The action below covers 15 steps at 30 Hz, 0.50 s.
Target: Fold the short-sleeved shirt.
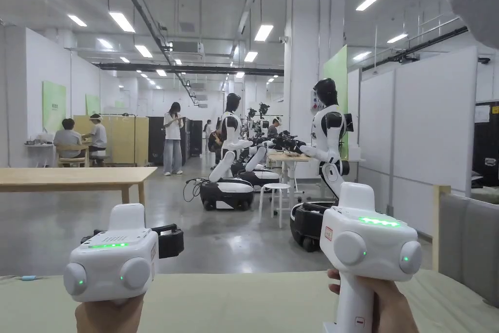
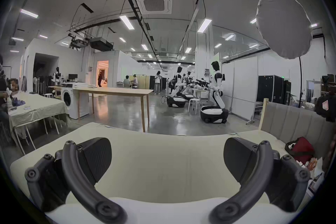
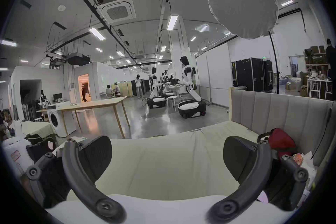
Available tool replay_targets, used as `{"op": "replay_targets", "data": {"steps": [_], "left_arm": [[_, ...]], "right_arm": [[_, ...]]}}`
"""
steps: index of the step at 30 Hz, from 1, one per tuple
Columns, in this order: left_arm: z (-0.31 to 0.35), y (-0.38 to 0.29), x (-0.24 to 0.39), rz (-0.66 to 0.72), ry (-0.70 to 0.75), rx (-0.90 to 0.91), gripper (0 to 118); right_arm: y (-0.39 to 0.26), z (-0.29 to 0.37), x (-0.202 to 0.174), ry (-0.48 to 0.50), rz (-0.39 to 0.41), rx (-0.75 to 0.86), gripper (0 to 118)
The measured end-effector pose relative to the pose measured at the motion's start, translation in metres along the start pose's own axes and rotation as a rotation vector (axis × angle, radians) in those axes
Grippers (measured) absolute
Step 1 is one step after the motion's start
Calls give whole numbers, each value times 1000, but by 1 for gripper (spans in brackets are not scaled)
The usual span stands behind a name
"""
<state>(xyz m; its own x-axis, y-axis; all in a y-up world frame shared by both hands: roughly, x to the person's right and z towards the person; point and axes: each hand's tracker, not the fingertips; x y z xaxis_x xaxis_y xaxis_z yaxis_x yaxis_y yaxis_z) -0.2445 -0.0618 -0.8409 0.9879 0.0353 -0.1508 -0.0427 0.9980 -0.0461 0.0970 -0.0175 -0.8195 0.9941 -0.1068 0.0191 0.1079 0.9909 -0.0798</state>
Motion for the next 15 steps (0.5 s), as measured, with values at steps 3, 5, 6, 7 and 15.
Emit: {"op": "replay_targets", "data": {"steps": [3, 5, 6, 7, 15], "left_arm": [[-2, 0, -2, -5, 9, 2, 118], [0, 0, -2, -8, 8, 3, 118], [0, 0, -2, -12, 9, 3, 118], [-1, 0, -2, -16, 9, 4, 118], [3, -2, 3, -36, -1, 4, 118]], "right_arm": [[1, 3, -3, -28, 25, 23, 118], [-1, 5, -5, -55, 42, 42, 118], [-2, 6, -9, -84, 49, 57, 118], [-4, 6, -10, -101, 52, 58, 118], [-11, -3, -6, -35, 23, 13, 118]]}}
